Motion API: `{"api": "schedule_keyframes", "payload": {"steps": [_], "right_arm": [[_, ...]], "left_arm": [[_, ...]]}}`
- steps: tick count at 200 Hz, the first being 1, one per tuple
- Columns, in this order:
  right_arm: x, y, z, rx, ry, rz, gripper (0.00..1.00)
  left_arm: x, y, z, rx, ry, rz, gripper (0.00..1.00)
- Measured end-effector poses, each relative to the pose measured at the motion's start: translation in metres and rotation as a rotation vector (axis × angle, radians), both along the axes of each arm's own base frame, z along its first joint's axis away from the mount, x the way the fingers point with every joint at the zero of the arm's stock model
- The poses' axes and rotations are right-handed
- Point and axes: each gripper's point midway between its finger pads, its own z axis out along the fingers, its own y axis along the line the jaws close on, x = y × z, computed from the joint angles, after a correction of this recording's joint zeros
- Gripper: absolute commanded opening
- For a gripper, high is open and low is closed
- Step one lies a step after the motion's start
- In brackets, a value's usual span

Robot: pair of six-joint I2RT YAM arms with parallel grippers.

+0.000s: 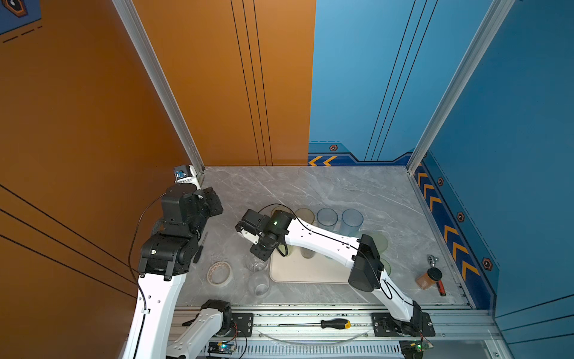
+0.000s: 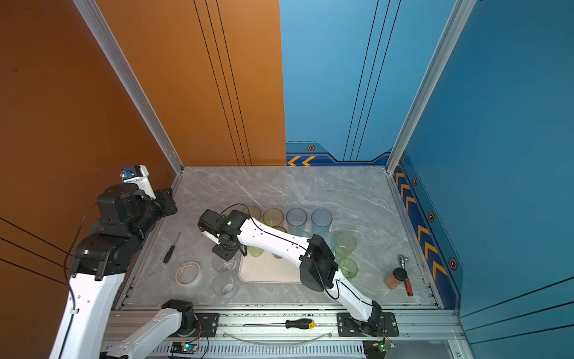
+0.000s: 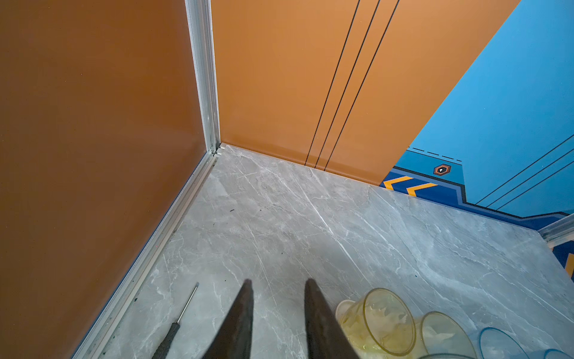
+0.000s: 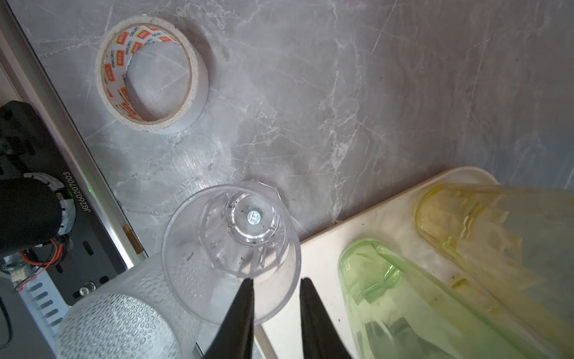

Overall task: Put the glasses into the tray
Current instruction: 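Lower the right gripper onto the clear glass near the tape roll and close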

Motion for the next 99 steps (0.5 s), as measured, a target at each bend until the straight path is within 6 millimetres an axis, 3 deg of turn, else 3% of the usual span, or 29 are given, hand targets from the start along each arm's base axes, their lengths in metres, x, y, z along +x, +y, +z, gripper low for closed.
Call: {"api": "schedule_keyframes", "payload": {"steps": [99], "right_arm": [[-0.001, -0.003, -0.024, -0.060, 0.036, 0.001, 0.25]], "left_arm": [[0.001, 0.002, -0.006, -0.009, 0.015, -0.001, 0.30]]}}
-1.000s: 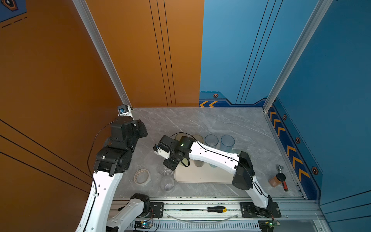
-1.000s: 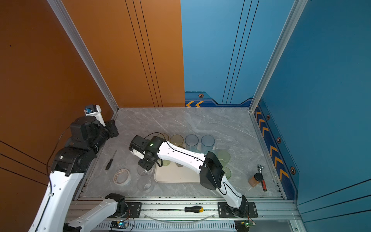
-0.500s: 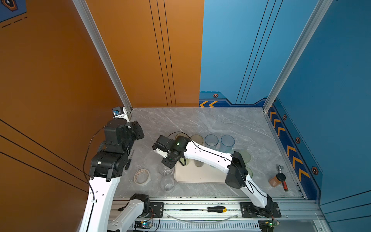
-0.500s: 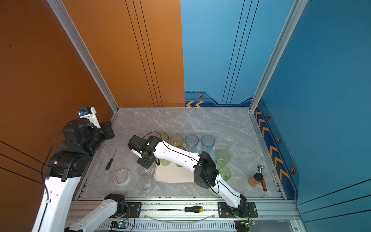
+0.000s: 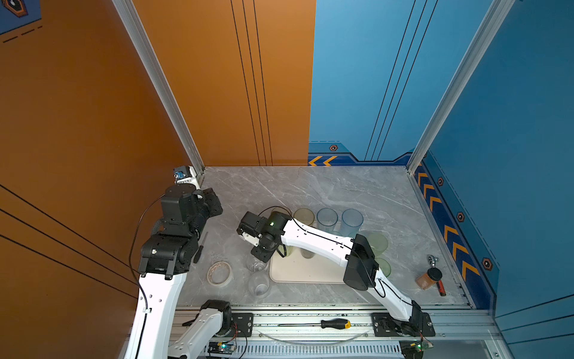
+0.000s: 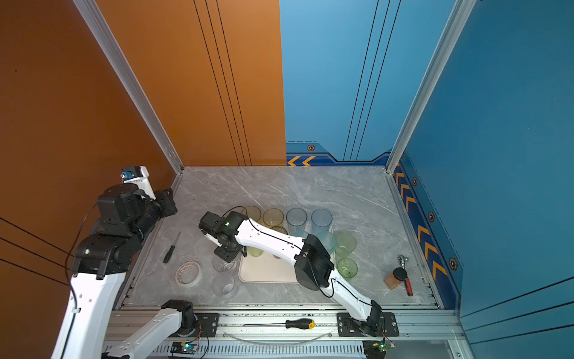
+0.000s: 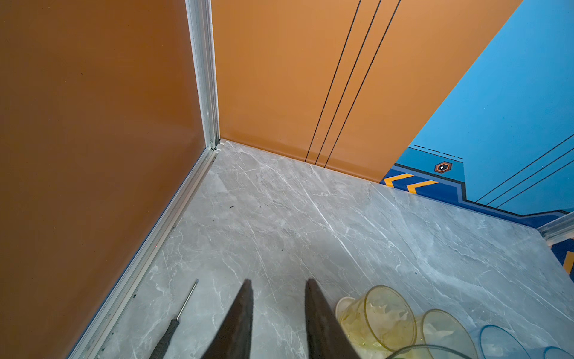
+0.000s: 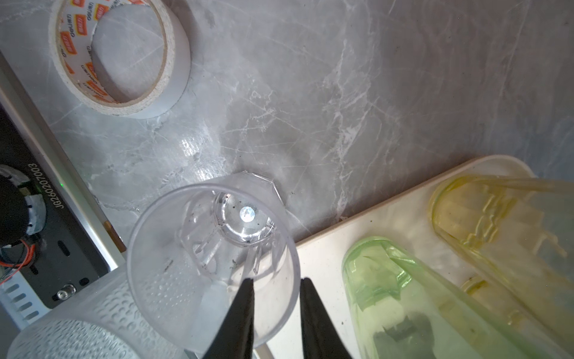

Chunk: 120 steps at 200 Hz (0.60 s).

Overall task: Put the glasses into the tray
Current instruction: 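Lower the right gripper onto the clear glass near the tape roll and close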

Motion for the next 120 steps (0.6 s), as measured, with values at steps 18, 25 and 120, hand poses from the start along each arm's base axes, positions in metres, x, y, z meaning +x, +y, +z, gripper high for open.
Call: {"api": "schedule_keyframes", "payload": {"steps": [18, 25, 120], "right_arm": [[0.0005, -0.0002, -0.0003, -0.001, 0.001, -0.001, 0.24], [0.0003, 0.0001, 0.0002, 0.001, 0.001, -0.001, 0.24], [-0.0001, 0.0017, -0.0070, -0.004, 0.022, 0.001, 0.20]], "left_arm": [[0.0001, 0.0010, -0.0009, -0.001, 0.002, 0.002, 0.30], [0.0002, 0.0017, -0.0015, -0.001, 0.004, 0.004, 0.30], [0.0008, 0.0050, -0.0066, -0.003, 0.017, 0.007, 0.30]]}}
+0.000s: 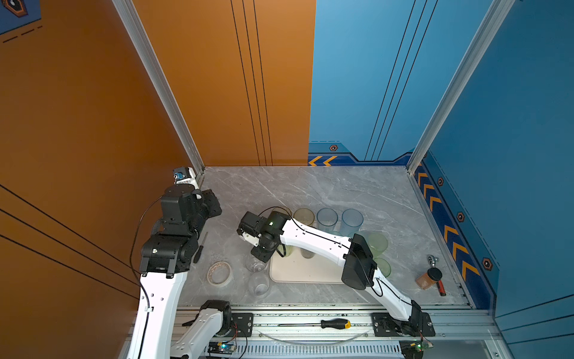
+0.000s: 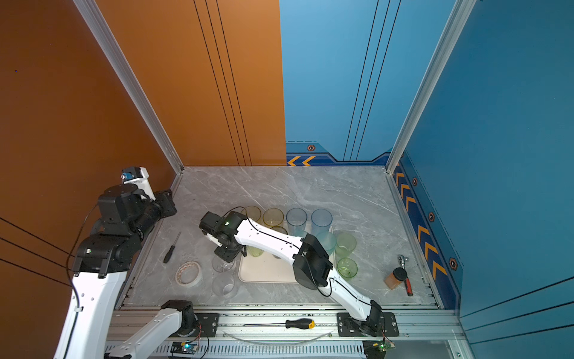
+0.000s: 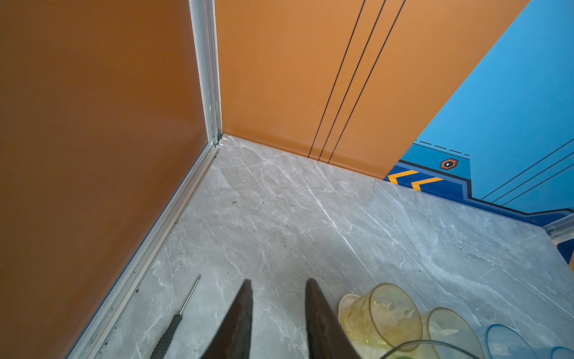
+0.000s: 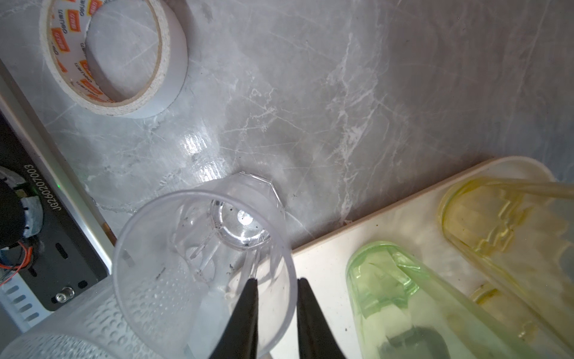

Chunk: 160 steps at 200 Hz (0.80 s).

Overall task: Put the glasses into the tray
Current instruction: 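Lower the right gripper onto the clear glass near the tape roll and close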

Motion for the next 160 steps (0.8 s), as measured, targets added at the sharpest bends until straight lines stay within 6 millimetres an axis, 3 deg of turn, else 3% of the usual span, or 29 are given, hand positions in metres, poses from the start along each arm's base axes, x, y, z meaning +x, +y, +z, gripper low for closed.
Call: {"api": "schedule_keyframes", "payload": {"steps": [70, 117, 160], "right_arm": [[0.0011, 0.0025, -0.0039, -0.002, 0.001, 0.000, 0.11], [0.0023, 0.0048, -0.0033, 0.003, -0.003, -0.001, 0.00], [0.0037, 0.0056, -0.0016, 0.007, -0.009, -0.010, 0.00]], "left_arm": [[0.0002, 0.0019, -0.0021, -0.002, 0.005, 0.004, 0.31], [0.0008, 0.0022, -0.0067, -0.004, 0.017, 0.002, 0.31], [0.0008, 0.0027, -0.0095, 0.000, 0.026, 0.001, 0.31]]}}
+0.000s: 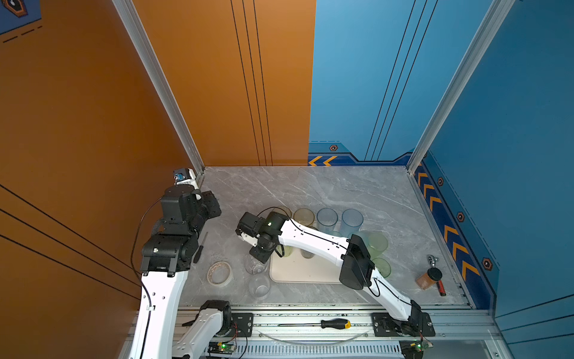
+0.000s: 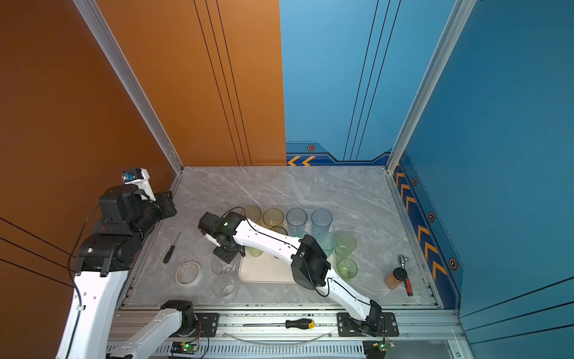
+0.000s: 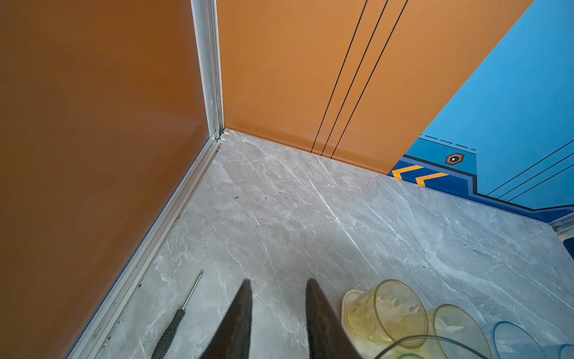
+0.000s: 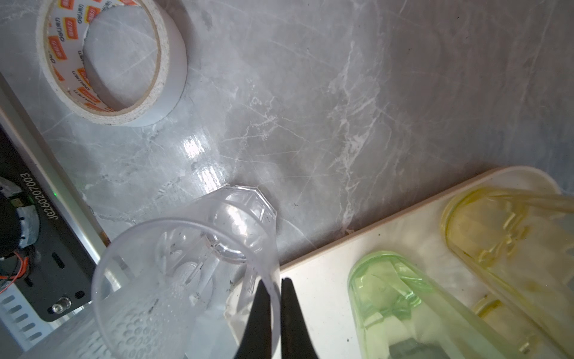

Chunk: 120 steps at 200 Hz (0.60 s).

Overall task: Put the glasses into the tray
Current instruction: 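Lower the right gripper onto the clear glass near the tape roll and close, then lift the clear glass with the right gripper and carry it over the tray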

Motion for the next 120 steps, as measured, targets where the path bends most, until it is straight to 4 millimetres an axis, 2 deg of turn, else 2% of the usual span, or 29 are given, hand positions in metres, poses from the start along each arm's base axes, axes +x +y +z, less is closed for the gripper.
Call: {"api": "schedule_keyframes", "payload": {"steps": [42, 73, 94, 120], "right_arm": [[0.006, 0.006, 0.004, 0.030, -0.018, -0.030, 0.00], [0.013, 0.015, 0.017, 0.090, -0.044, -0.048, 0.00], [0.019, 0.018, 0.037, 0.144, -0.065, -0.060, 0.00], [0.025, 0.016, 0.080, 0.244, -0.103, -0.070, 0.00]], "left_arm": [[0.001, 0.001, -0.012, 0.002, 0.029, 0.004, 0.30], [0.001, 0.001, -0.020, 0.006, 0.054, 0.002, 0.30], [0.000, 0.001, -0.024, 0.012, 0.066, 0.000, 0.31], [0.000, 0.001, -0.024, 0.013, 0.067, 0.000, 0.31]]}}
